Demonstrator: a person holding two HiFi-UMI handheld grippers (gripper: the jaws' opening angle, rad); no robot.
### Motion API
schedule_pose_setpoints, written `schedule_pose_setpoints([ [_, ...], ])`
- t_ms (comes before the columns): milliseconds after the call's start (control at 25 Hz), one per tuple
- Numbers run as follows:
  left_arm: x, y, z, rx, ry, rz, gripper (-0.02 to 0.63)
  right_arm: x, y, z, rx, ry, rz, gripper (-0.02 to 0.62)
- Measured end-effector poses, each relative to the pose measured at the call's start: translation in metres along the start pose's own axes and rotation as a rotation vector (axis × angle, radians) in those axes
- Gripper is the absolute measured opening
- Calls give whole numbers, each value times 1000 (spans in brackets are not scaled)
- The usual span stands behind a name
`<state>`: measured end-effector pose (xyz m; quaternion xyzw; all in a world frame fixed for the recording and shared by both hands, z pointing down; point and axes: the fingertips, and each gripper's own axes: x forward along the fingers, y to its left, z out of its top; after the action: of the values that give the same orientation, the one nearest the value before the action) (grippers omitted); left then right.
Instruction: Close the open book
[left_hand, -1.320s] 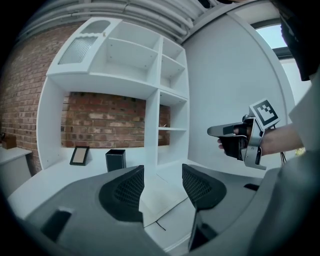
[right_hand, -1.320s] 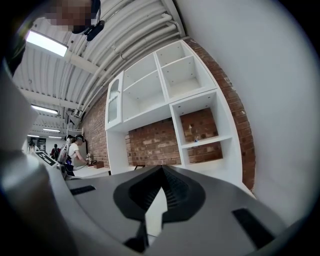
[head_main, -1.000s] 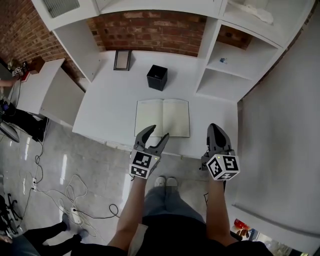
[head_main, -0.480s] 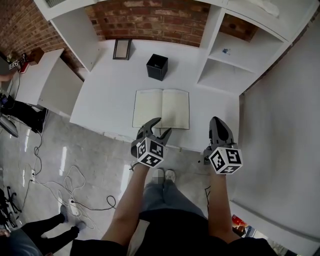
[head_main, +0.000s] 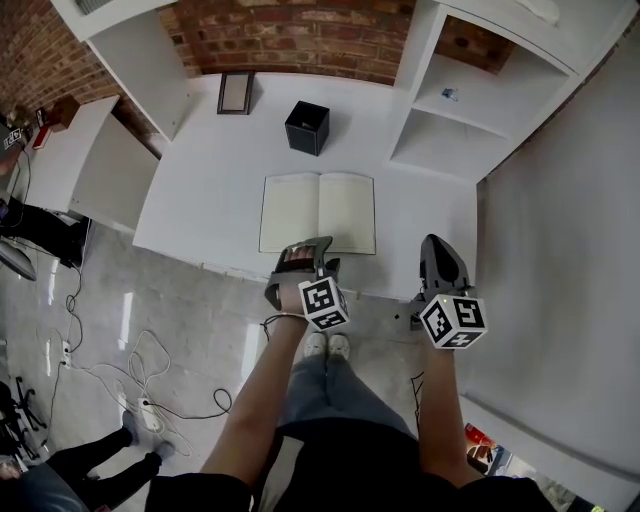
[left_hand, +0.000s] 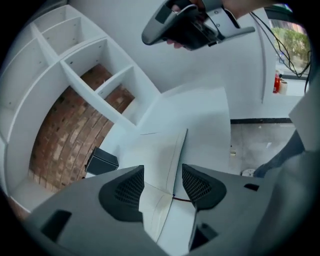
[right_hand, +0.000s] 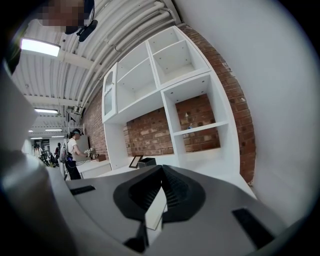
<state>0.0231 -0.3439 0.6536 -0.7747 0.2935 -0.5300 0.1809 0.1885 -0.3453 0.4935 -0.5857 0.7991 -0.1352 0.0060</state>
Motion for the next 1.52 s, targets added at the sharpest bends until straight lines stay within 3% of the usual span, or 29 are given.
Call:
schedule_pose_setpoints([
  [440, 28, -12, 6, 136, 79, 0, 209, -9, -23, -2, 4, 8, -37, 0],
  [720, 37, -7, 10, 178, 95, 39, 202, -10, -29, -6, 3, 20, -43, 0],
  [880, 38, -9, 10, 201, 91, 42, 168, -9, -30, -10, 5, 28, -45, 0],
  [1080, 33, -15, 10, 203, 65, 53, 71, -8, -27, -10, 5, 33, -44, 0],
  [1320, 29, -12, 11, 165, 29, 82, 51, -6, -26, -12, 2, 40, -41, 0],
  [1520, 15, -1, 11, 4, -43, 116, 43, -3, -23, -12, 6, 41, -36, 0],
])
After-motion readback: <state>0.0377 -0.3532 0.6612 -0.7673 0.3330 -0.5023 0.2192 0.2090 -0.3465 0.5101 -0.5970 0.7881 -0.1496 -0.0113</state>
